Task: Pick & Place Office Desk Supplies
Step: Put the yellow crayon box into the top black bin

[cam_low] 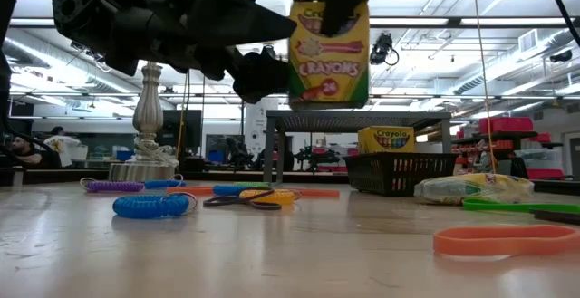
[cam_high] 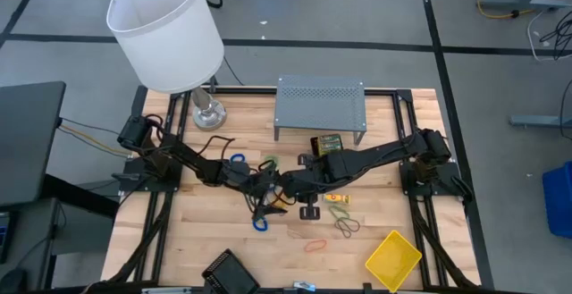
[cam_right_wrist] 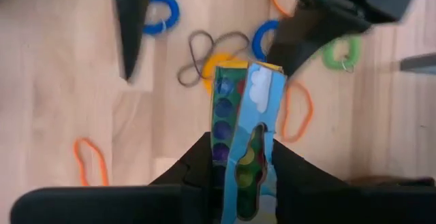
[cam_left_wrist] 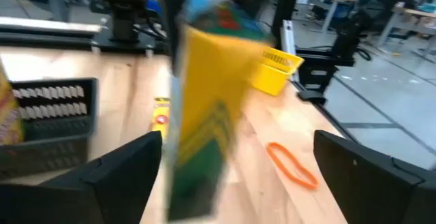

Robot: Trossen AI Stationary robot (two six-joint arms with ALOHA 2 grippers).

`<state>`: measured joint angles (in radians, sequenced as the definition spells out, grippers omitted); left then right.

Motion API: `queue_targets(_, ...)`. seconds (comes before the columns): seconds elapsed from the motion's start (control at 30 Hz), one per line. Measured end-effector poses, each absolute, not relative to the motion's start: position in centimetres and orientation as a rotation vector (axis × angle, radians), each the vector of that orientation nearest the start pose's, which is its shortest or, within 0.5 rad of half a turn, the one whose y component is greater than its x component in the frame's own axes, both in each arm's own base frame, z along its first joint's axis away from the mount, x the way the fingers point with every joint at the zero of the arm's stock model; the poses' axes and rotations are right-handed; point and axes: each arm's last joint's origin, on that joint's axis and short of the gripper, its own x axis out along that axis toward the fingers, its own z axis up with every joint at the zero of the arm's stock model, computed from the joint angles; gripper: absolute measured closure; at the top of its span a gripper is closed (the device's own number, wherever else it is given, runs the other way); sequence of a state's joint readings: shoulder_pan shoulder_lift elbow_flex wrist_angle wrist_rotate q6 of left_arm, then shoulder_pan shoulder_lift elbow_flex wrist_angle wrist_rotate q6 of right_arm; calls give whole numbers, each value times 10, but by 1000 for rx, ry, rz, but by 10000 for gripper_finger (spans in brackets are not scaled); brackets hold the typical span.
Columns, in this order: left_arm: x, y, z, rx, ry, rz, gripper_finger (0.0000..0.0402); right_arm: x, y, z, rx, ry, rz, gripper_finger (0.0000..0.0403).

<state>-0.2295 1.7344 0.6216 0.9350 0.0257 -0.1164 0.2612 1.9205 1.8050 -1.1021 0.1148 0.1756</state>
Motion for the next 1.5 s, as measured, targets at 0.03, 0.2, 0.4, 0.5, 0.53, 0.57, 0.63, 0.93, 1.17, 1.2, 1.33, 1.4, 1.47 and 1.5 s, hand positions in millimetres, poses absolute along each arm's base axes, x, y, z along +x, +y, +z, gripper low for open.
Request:
queue_targets(0.03, 312, -74, 153, -101, 196, -248, 12, 380, 99, 292, -81, 1213, 15, 320)
queue_targets(0.2, 310, -76, 151, -108, 219, -282, 22, 362, 96, 290, -180, 1366, -75, 320)
queue_targets(0.4, 310, -77, 153, -112, 192, -300, 28, 352, 89, 289, -267, 1454, -170, 320)
queue_targets(0.5, 310, -77, 156, -118, 168, -312, 28, 350, 82, 290, -286, 1485, -203, 320)
queue_targets(0.53, 310, -77, 156, -118, 168, -314, 28, 348, 78, 289, -306, 1504, -226, 320)
queue_targets(0.57, 310, -78, 156, -118, 169, -316, 28, 347, 74, 288, -325, 1513, -249, 320)
queue_targets(0.63, 310, -78, 156, -119, 169, -316, 28, 347, 66, 283, -337, 1539, -280, 320)
queue_targets(0.93, 310, -77, 156, -119, 168, -317, 28, 333, 27, 245, -267, 1535, -238, 320)
queue_targets(1.17, 310, -77, 156, -119, 168, -316, 28, 314, 10, 224, -216, 1438, -158, 320)
queue_targets(1.2, 310, -77, 156, -119, 168, -317, 28, 312, 7, 220, -212, 1426, -153, 320)
queue_targets(1.33, 310, -77, 156, -120, 163, -315, 28, 303, -4, 202, -200, 1409, -139, 320)
queue_targets(1.4, 310, -77, 157, -121, 159, -314, 28, 301, -9, 198, -209, 1378, -149, 320)
queue_targets(1.47, 310, -77, 157, -124, 156, -315, 28, 300, -13, 193, -221, 1361, -162, 320)
queue_targets(1.5, 310, -77, 157, -124, 155, -315, 28, 300, -15, 193, -229, 1342, -183, 320)
